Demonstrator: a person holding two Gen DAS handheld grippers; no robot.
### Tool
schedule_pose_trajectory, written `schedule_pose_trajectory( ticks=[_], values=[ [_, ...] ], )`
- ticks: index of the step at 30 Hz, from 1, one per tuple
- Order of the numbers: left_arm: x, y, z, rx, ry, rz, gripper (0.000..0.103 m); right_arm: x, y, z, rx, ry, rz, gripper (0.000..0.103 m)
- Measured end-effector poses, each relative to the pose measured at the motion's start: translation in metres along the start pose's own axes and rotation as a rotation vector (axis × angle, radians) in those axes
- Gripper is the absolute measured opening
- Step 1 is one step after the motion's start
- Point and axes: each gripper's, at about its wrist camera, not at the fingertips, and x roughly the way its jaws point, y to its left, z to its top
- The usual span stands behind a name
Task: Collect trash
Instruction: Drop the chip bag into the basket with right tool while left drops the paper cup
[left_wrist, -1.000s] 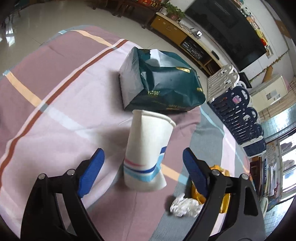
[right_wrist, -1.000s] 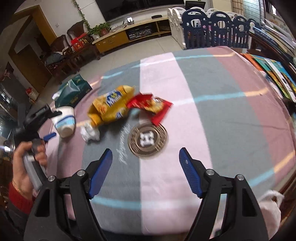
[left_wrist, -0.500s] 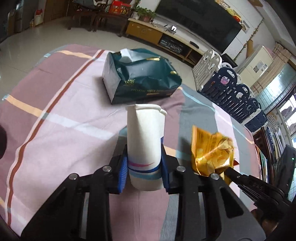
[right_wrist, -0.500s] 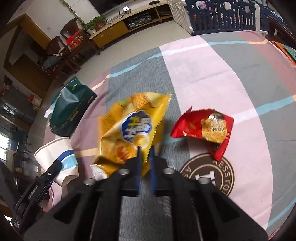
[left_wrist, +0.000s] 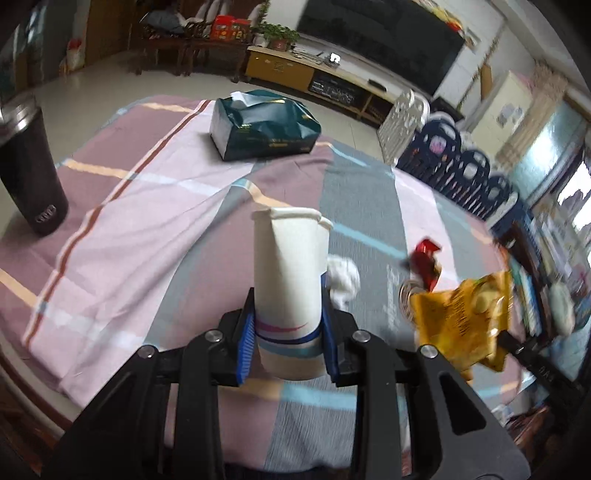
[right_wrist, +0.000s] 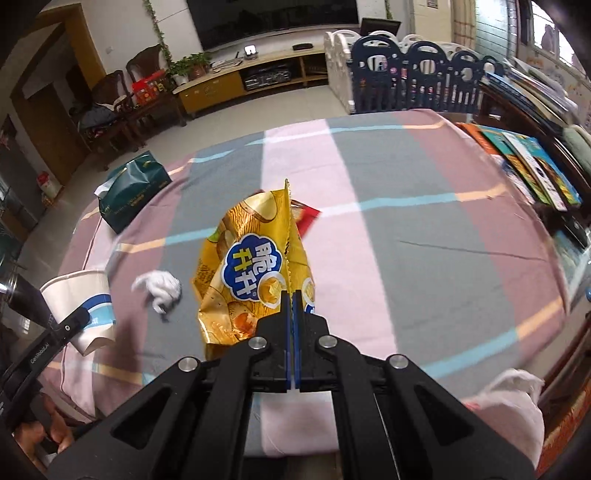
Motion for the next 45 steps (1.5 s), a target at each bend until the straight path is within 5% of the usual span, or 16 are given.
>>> schedule_pose_trajectory(
  ticks=[14,32,39,45],
  values=[
    [-0.088,-0.069,-0.023,0.222,-0.135,0.044,0.031,-0.087,-0.024,-0.022,-0.006,-0.138,-0.022,0.002],
    [-0.119,-0.110,-0.051,0.318,-0.147,-0.031,0.031,-0.142,-0.057,-0.049,-0.031,-0.188,-0.052,0.002],
    [-0.124,-0.138,-0.066,0.378,-0.134,-0.078,0.031,-0.161,-0.112,-0.082,0.001,-0.135,-0.157,0.002],
    [-0.133,-0.168,-0.083,0.444,-0.131,-0.120,0.031,-0.136,-0.145,-0.130,0.040,0.027,-0.225,0.002]
  ],
)
